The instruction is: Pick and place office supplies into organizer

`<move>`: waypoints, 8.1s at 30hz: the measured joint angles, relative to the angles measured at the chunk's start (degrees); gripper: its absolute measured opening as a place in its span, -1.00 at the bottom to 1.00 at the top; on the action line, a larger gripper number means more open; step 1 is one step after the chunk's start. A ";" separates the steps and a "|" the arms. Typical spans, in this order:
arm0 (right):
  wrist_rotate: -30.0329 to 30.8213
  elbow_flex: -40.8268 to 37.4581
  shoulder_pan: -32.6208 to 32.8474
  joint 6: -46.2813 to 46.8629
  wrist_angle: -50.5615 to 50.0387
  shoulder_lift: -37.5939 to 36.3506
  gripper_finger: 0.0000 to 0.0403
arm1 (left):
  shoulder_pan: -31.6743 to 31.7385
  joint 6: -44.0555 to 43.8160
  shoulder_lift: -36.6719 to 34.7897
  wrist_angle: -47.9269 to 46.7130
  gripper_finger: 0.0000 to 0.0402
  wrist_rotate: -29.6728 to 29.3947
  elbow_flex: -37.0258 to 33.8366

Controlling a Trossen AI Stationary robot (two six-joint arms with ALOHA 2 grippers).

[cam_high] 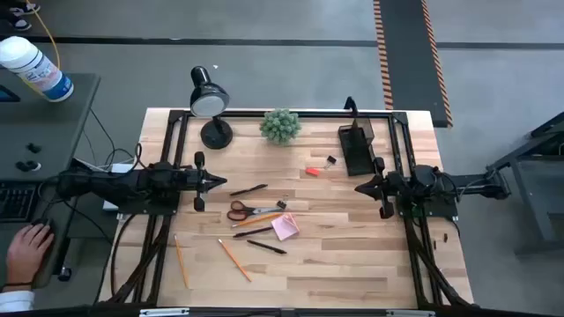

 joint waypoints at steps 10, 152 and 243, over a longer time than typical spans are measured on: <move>0.00 0.02 0.02 0.00 0.00 0.00 -1.00 | 0.00 0.00 0.00 0.00 -1.00 0.02 0.02; -0.07 0.01 0.00 -8.09 7.16 0.02 -1.00 | 0.02 -3.07 -0.03 10.45 -1.00 -11.27 0.02; 13.65 65.18 -11.15 -21.00 -37.97 82.34 -1.00 | -27.02 6.51 28.50 -20.79 -1.00 -18.96 24.93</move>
